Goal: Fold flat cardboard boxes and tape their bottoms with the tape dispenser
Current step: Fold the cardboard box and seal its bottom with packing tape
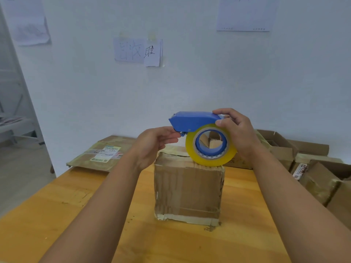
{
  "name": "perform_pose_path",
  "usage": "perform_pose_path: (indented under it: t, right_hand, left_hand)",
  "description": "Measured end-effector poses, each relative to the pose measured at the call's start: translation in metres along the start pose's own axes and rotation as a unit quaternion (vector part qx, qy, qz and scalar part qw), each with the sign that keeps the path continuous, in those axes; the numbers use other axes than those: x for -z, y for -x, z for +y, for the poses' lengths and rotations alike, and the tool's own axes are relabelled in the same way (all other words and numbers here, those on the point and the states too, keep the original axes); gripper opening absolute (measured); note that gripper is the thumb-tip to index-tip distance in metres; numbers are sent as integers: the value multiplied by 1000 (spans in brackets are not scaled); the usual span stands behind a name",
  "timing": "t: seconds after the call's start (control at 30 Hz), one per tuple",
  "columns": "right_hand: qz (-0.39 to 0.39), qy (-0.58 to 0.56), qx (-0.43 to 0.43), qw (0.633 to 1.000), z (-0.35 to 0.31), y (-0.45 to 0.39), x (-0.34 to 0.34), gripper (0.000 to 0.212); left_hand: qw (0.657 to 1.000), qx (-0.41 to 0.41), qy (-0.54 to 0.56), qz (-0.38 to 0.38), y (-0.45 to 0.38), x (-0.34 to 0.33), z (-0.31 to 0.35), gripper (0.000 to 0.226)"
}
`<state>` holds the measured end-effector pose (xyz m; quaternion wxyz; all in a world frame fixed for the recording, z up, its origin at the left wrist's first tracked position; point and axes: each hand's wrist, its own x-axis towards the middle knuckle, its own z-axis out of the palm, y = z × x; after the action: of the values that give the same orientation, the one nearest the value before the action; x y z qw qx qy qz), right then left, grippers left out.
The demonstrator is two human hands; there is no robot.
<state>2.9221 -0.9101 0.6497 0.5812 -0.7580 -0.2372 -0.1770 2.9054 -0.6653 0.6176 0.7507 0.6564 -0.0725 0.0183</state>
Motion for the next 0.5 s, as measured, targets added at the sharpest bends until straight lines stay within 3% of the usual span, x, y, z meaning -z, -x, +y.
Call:
perform_pose_path:
  t: [0.2, 0.43, 0.5]
  right_hand:
    - [-1, 6, 5, 1000, 0, 1, -2, 27]
    - [-2, -4, 6, 1000, -2, 2, 0, 28]
    - [-4, -2, 7, 1000, -2, 2, 0, 29]
  left_hand:
    - [999, 34, 41, 8, -1, -2, 1, 34]
    - [979, 82, 184, 11, 4, -5, 3, 21]
    - [973, 96, 210, 12, 5, -2, 4, 32]
